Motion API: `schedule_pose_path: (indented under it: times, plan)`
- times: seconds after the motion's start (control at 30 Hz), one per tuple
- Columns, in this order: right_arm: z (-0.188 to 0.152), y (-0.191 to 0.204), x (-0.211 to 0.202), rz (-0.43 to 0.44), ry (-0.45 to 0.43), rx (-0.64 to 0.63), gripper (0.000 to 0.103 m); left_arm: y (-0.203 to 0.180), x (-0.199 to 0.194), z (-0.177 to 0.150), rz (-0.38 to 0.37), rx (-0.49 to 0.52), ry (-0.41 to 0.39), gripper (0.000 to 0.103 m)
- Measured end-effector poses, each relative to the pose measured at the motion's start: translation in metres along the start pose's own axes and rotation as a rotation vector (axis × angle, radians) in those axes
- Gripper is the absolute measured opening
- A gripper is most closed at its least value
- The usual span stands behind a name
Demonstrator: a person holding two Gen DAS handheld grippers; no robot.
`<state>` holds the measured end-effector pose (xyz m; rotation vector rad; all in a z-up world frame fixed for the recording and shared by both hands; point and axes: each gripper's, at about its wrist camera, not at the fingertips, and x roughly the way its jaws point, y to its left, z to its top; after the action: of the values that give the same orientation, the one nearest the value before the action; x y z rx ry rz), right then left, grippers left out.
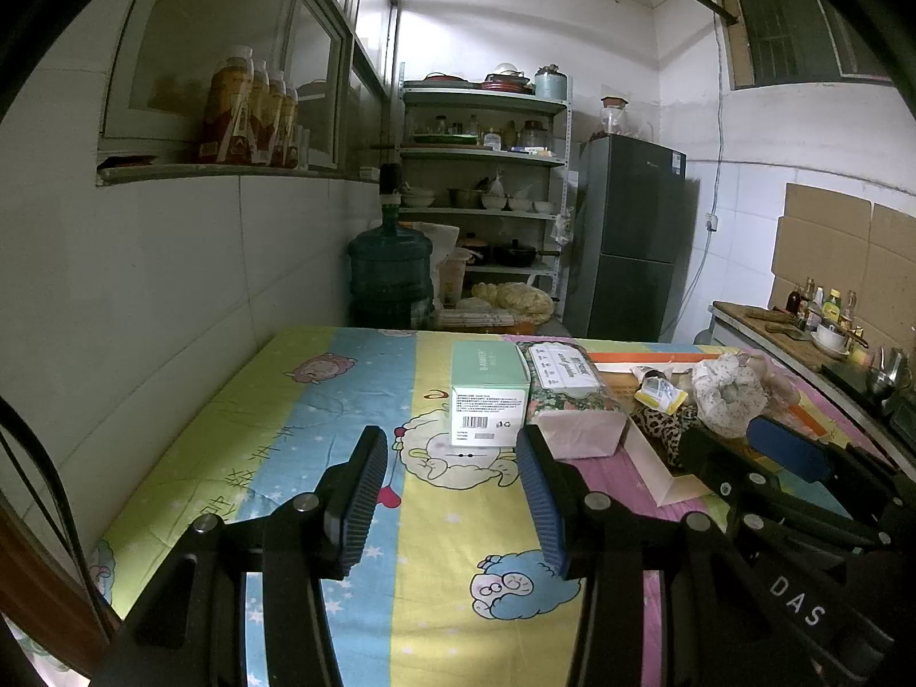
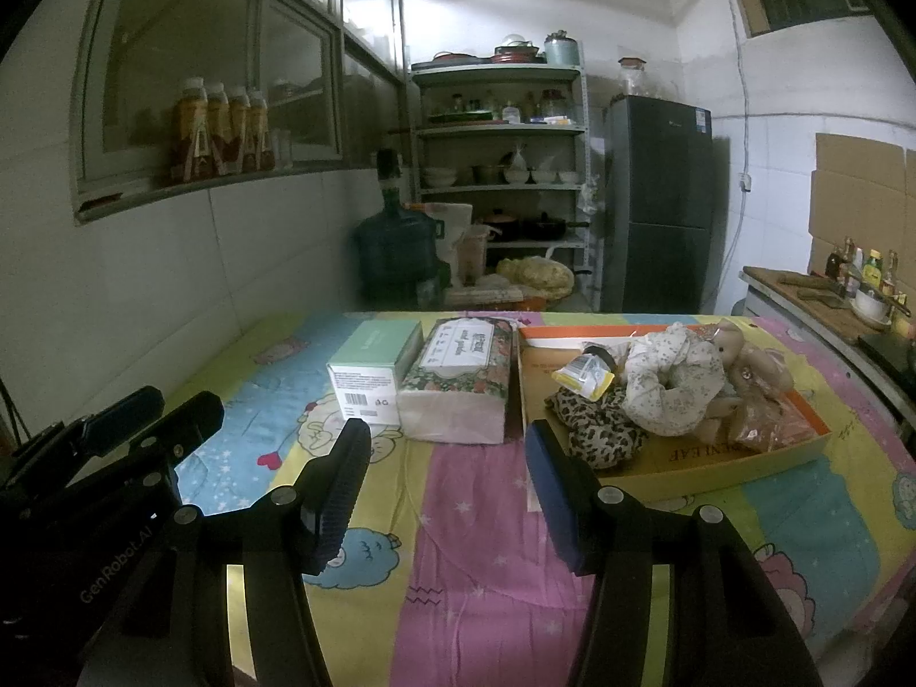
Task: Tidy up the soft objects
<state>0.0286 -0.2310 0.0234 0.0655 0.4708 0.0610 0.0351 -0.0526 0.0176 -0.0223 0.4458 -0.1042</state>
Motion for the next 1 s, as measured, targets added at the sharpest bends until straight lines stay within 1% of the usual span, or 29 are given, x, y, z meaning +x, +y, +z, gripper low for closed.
schedule_pose_path:
  times: [1.0]
  plan:
    - [-0.0009,-0.0012,-0.0004,0.0,0.001,-0.001,0.058,0.0012,0.0002,0.0007,0.002,-0.002,0.001,0.047]
